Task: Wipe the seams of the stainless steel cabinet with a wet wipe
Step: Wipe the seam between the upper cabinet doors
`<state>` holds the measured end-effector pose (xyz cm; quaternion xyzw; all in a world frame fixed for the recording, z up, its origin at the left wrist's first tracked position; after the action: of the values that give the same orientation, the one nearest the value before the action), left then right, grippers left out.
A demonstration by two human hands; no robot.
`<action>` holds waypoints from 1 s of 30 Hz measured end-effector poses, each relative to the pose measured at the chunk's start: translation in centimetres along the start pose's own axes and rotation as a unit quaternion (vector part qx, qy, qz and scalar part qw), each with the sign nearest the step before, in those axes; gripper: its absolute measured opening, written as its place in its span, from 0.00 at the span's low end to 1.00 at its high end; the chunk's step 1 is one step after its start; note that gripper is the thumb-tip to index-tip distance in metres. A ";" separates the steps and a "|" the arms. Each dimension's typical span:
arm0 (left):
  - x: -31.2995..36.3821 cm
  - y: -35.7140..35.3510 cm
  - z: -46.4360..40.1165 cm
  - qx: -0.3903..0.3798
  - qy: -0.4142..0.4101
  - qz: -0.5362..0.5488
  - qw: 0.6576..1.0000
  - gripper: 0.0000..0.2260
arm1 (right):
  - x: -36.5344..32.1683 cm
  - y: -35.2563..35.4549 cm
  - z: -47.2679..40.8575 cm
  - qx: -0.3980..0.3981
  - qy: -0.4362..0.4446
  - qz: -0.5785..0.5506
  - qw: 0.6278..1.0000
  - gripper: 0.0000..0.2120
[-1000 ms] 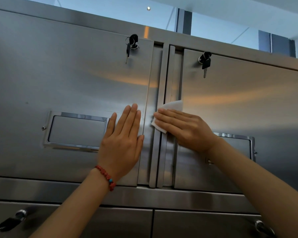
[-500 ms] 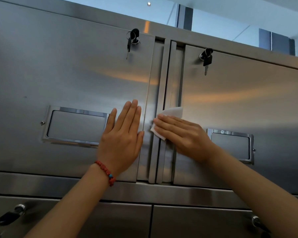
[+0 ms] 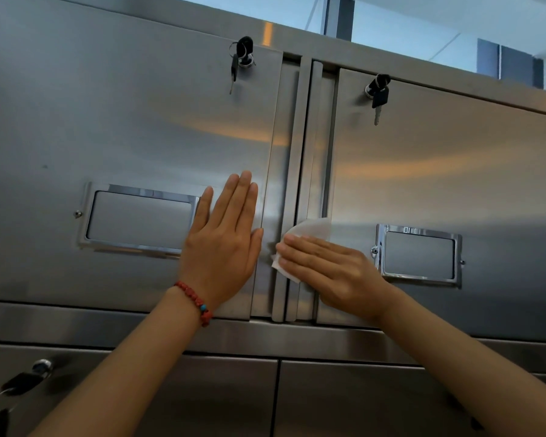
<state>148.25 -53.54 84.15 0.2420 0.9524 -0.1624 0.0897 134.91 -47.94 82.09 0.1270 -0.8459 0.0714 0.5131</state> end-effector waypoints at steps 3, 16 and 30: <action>0.0 0.1 0.0 -0.003 0.000 -0.001 1.000 0.25 | 0.0 0.1 -0.1 -0.004 0.026 -0.003 1.000 0.12; -0.1 -0.1 0.1 -0.004 -0.003 0.002 1.000 0.25 | -0.1 0.2 0.1 0.002 0.000 -0.003 1.000 0.12; -0.1 -0.1 0.1 -0.005 -0.001 0.002 1.000 0.25 | -0.8 0.3 0.3 -0.013 0.015 -0.012 1.000 0.12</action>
<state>148.30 -53.75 84.15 0.2433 0.9526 -0.1577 0.0919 134.90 -47.59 81.27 0.1294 -0.8376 0.0565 0.5277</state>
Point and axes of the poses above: each hand's wrist, its own z-axis away from the middle knuckle, its own y-axis out of the back of the hand, x = y × z, the point moved 6 cm from there along -z, towards the middle knuckle, and after that the axes turned 15 degrees about x, right-handed, at the moved point
